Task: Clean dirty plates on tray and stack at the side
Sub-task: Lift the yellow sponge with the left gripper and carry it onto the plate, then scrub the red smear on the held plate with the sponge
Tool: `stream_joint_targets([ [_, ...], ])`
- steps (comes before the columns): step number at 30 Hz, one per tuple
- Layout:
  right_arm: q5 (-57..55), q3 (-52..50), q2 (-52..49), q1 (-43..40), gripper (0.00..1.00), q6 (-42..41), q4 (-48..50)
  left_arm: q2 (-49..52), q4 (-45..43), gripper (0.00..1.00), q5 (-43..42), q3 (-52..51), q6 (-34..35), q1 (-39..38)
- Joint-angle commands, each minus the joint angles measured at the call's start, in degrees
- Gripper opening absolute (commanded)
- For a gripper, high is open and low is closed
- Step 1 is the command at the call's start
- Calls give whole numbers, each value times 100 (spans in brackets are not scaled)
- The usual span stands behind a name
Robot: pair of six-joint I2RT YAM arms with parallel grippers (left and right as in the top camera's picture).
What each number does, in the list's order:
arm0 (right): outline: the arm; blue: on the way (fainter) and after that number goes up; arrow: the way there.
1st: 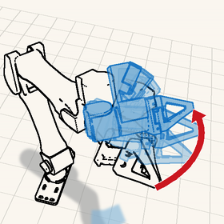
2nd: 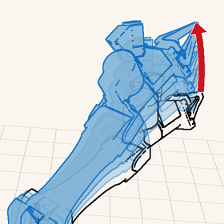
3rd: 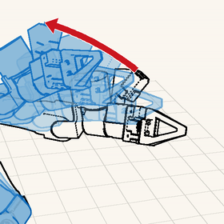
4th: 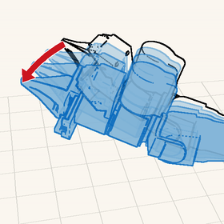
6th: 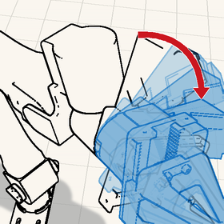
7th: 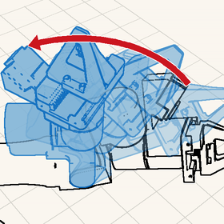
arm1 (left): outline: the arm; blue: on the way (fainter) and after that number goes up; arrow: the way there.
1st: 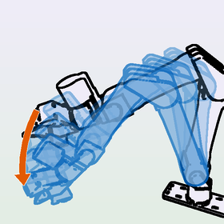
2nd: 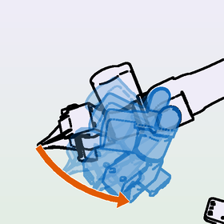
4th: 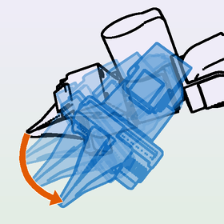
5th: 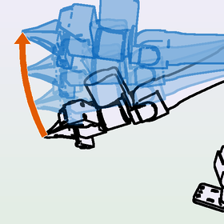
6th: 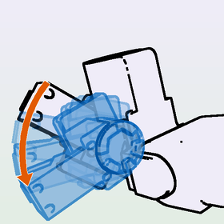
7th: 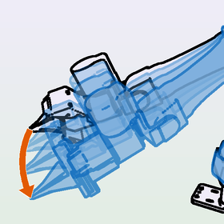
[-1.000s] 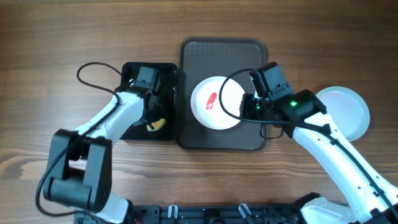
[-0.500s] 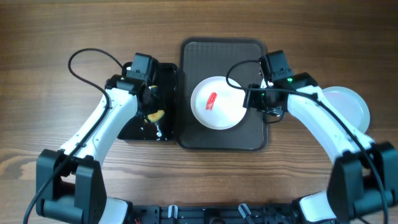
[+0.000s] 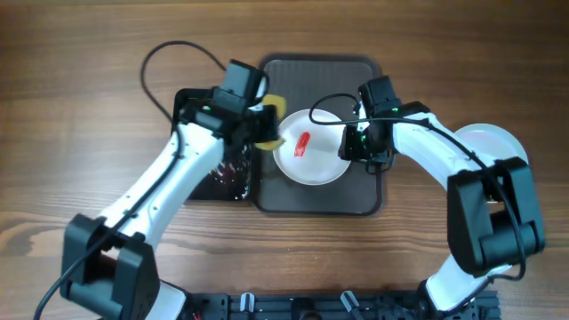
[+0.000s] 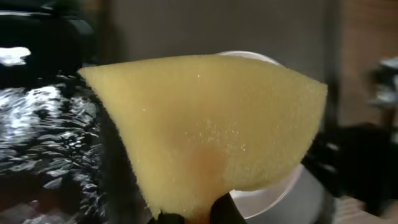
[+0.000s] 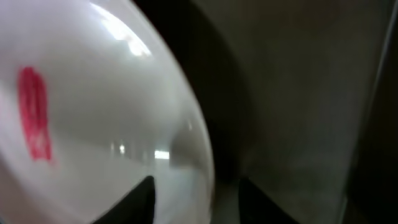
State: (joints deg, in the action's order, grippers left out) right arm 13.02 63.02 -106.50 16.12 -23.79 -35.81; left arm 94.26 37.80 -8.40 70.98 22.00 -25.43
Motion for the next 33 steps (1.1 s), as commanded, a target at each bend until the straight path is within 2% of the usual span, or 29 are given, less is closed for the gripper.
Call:
stream_joint_targets([
  [1, -118, -15, -361, 15, 20, -188, 177, 588, -398, 4, -354, 94, 361, -317],
  [4, -92, -15, -442, 15, 6, -186, 192, 977, -719, 4, -787, 94, 400, -402],
  [10, -94, -15, -442, 15, 4, -175, 173, 1797, -1456, 4, -1456, 94, 695, -575],
  [16, -101, -15, -442, 15, 4, -170, 87, 2391, -1832, 4, -1290, 94, 717, -723],
  [18, -101, -15, -442, 15, 4, -170, 79, 2428, -1620, 4, -533, 94, 715, -726],
  [23, -109, -15, -442, 15, 4, -170, 15, 2426, -479, 4, 2288, 94, 667, -673],
  [25, -138, -15, -442, 15, 4, -170, -7, 2426, -284, 4, 2649, 94, 372, -603],
  [28, -140, -15, -442, 15, 4, -170, -7, 2428, -319, 4, 2321, 94, 245, -551],
  [30, -138, -15, -442, 15, 4, -168, -11, 2428, -566, 4, 1425, 94, 243, -560],
  [33, -140, -15, -442, 15, 4, -170, -46, 2465, -1132, 4, -400, 94, 269, -616],
])
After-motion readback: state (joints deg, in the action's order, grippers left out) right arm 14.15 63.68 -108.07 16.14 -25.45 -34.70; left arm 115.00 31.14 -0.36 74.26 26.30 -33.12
